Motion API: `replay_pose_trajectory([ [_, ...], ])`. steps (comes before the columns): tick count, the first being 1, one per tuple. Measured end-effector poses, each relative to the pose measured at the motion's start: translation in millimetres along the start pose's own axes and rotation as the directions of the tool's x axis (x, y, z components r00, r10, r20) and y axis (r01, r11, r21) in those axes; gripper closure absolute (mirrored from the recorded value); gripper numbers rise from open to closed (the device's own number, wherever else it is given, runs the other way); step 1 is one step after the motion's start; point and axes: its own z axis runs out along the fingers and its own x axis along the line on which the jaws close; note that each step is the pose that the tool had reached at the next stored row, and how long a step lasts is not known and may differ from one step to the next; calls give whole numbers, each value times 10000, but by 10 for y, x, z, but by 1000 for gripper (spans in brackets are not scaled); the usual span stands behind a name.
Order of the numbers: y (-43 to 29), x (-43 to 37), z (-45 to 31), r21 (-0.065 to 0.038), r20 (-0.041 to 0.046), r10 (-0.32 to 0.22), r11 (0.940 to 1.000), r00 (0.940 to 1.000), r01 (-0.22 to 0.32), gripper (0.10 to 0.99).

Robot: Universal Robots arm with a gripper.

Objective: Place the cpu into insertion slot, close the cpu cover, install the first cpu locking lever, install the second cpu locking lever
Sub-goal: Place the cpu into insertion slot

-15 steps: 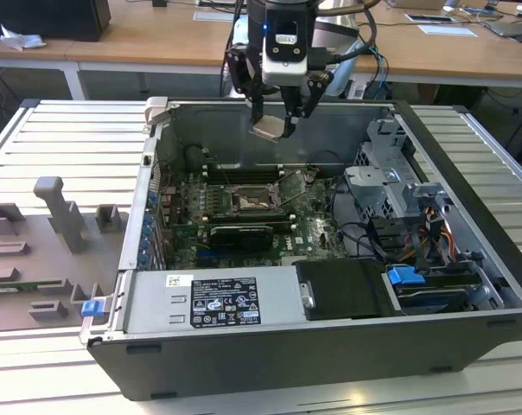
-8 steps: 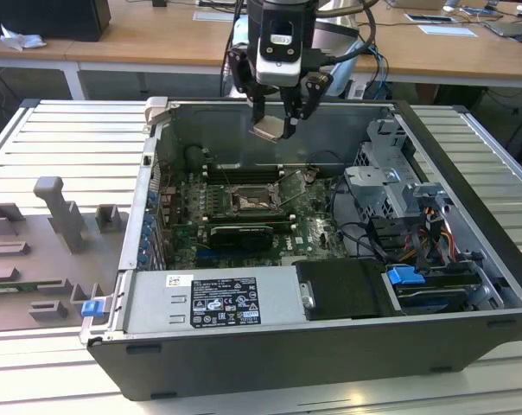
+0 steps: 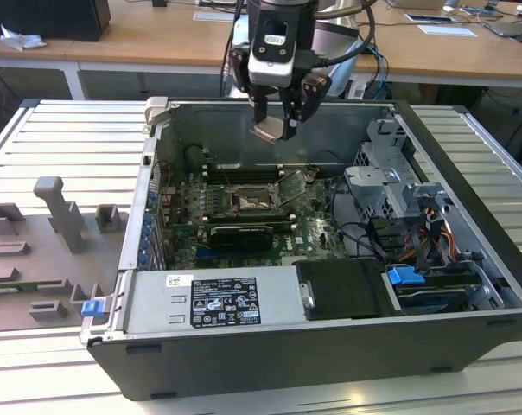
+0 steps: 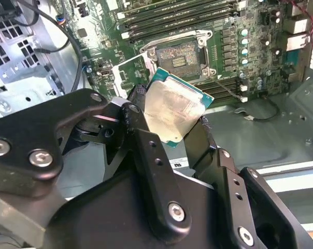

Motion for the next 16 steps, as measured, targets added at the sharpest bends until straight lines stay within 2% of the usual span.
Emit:
replay_pose_trajectory([
  [4,-1,0,7,-6,76,752,9972,9971,-752,545],
  [6,0,0,8,-9,96,943,9955,9955,-943,545],
  [9,-1,-1,12,-24,145,1504,9886,9885,-1504,545],
  [13,3,-1,15,-31,171,1787,9839,9838,-1787,545],
  [16,5,-2,19,-41,202,2101,9777,9775,-2101,545],
])
